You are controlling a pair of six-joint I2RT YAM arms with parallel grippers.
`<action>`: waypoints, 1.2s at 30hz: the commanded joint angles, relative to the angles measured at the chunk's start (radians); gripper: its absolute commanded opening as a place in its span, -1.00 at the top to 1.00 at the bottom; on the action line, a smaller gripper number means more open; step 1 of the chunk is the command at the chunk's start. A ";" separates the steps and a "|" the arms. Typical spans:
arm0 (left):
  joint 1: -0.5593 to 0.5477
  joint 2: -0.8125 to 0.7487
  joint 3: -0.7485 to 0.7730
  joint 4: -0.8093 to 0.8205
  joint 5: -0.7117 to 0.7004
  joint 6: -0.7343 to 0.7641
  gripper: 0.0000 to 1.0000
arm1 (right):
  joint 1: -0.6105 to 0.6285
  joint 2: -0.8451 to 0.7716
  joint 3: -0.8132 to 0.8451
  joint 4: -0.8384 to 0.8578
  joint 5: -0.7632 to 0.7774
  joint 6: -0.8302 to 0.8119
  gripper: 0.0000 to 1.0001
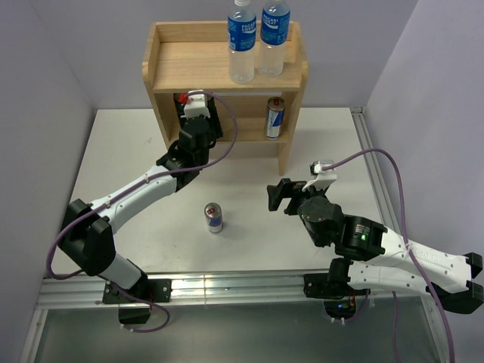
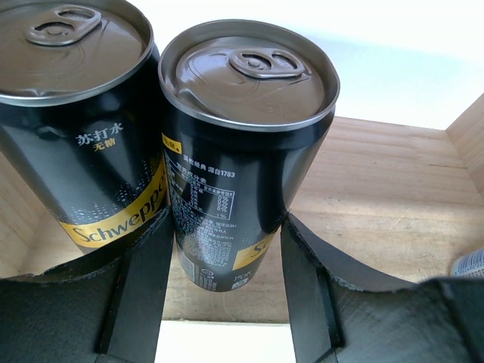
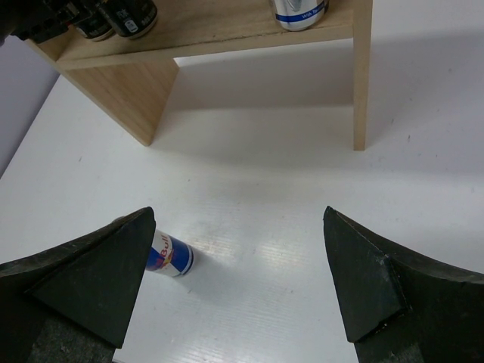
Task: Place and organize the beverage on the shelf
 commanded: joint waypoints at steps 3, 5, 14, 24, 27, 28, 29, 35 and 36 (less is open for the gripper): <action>0.004 -0.014 -0.038 -0.003 0.043 -0.037 -0.19 | -0.007 -0.007 -0.004 0.031 0.021 0.006 -0.98; 0.004 -0.020 -0.047 0.002 0.048 -0.039 -0.31 | -0.007 -0.009 -0.006 0.029 0.021 0.009 -0.98; 0.002 -0.027 -0.058 -0.003 0.059 -0.037 -0.46 | -0.007 -0.020 -0.007 0.023 0.025 0.012 -0.98; -0.028 -0.066 -0.075 -0.047 0.039 -0.040 -0.70 | -0.007 -0.020 -0.015 0.027 0.025 0.015 -0.98; -0.041 -0.096 -0.088 -0.065 0.039 -0.047 -0.76 | -0.007 -0.018 -0.015 0.029 0.027 0.018 -0.98; -0.048 -0.106 -0.094 -0.078 0.029 -0.050 -0.78 | -0.007 -0.020 -0.015 0.030 0.025 0.018 -0.98; -0.051 -0.112 -0.096 -0.087 0.029 -0.053 -0.82 | -0.007 -0.020 -0.016 0.032 0.024 0.018 -0.98; -0.091 -0.171 -0.125 -0.186 -0.001 -0.082 -0.87 | -0.007 -0.021 -0.015 0.027 0.024 0.026 -0.98; -0.099 -0.181 -0.130 -0.209 -0.004 -0.103 -0.87 | -0.007 -0.023 -0.015 0.024 0.027 0.026 -0.98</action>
